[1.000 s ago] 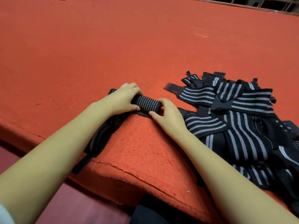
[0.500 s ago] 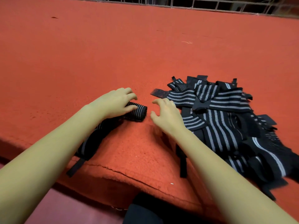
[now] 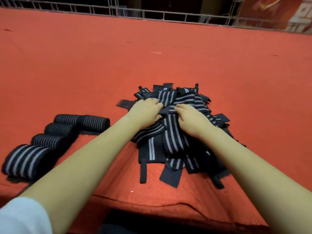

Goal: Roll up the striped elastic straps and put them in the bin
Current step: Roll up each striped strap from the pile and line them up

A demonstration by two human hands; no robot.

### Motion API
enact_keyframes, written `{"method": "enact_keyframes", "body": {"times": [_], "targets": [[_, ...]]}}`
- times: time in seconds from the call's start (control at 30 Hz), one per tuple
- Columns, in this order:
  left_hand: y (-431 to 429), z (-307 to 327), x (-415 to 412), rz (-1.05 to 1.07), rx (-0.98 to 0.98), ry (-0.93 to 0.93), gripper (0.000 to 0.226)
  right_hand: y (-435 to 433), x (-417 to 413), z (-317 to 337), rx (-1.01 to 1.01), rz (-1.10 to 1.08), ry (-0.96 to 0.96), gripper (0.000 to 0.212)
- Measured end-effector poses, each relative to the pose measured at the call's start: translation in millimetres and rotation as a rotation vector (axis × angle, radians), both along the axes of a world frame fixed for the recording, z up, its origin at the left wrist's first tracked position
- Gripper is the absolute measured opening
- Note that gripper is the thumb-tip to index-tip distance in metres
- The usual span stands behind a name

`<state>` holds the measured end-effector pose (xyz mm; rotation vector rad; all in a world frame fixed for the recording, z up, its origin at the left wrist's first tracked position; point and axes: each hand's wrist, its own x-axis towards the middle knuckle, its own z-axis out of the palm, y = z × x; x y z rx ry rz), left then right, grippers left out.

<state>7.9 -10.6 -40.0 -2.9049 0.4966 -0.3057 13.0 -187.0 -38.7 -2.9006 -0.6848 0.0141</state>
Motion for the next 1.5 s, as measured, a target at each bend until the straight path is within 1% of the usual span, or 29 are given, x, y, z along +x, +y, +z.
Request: {"method": "enact_keyframes", "body": {"times": [0.13,0.27,0.33,0.47,0.53,0.57,0.63,0.67,0.73,0.77,0.83,0.87,0.93,1.0,1.1,1.17,1.23,1.3,1.33,1.43,1.5], "targets": [[-14.3,-19.0,18.4,0.039,-0.135,0.008,0.038,-0.3,6.4,-2.6,-0.060,0.054,0.062,0.044],[-11.4,-32.5,29.0,0.033,-0.305,0.031,0.021,4.6,14.6,-13.9,-0.155,0.089,0.067,0.054],[-7.2,-36.2,31.7,0.012,-0.353,0.024,0.016,3.5,19.8,-20.9,-0.216,0.086,0.067,0.058],[13.7,-33.2,30.5,0.056,-0.421,-0.017,0.020,2.1,23.5,-29.2,-0.212,0.083,0.065,0.058],[23.1,-29.4,27.3,0.084,-0.448,-0.024,0.016,2.8,23.3,-31.0,-0.210,0.081,0.056,0.057],[23.8,-27.6,24.4,0.079,-0.427,0.007,0.023,2.9,22.8,-31.6,-0.209,0.080,0.054,0.057],[18.6,-27.6,18.8,0.079,-0.352,0.070,0.047,2.7,21.5,-33.2,-0.201,0.076,0.049,0.057],[14.6,-28.3,17.8,0.078,-0.350,0.059,0.050,2.4,21.4,-34.1,-0.198,0.074,0.045,0.057],[5.7,-31.1,20.9,0.066,-0.422,0.019,0.038,2.2,21.2,-35.0,-0.188,0.073,0.039,0.057],[0.5,-32.1,22.7,0.060,-0.463,0.031,0.035,2.2,20.8,-35.5,-0.180,0.073,0.038,0.057],[-7.8,-34.4,26.8,0.059,-0.503,0.110,0.045,1.7,19.6,-37.1,-0.167,0.071,0.041,0.056],[-10.2,-35.7,28.4,0.048,-0.499,0.113,0.041,1.4,19.2,-37.6,-0.163,0.069,0.044,0.056],[-11.4,-38.1,30.3,0.013,-0.457,0.046,0.022,1.1,19.8,-38.4,-0.156,0.067,0.047,0.056],[-8.8,-37.7,32.4,0.010,-0.462,-0.013,0.012,1.1,19.7,-38.3,-0.149,0.069,0.047,0.056],[-4.6,-25.8,30.0,0.034,-0.599,-0.113,0.011,-0.1,18.4,-37.7,-0.126,0.070,0.055,0.055],[1.4,-6.6,24.4,0.049,-0.719,-0.232,0.011,-0.3,18.1,-36.1,-0.123,0.067,0.061,0.054],[9.6,13.4,19.7,0.035,-0.738,-0.314,0.010,-0.4,17.8,-35.3,-0.119,0.062,0.072,0.054],[13.7,24.5,13.3,-0.016,-0.652,-0.280,0.009,0.0,15.5,-34.0,-0.060,0.052,0.075,0.056],[14.0,25.1,9.1,-0.057,-0.594,-0.247,0.008,0.6,12.7,-32.7,0.029,0.034,0.082,0.058],[9.9,15.6,-3.4,-0.134,-0.465,-0.180,0.018,1.0,0.6,-24.1,0.435,-0.051,0.129,0.069],[4.8,10.2,-13.4,-0.151,-0.454,-0.159,0.020,2.3,-7.2,-15.0,0.649,-0.069,0.168,0.067]]}}
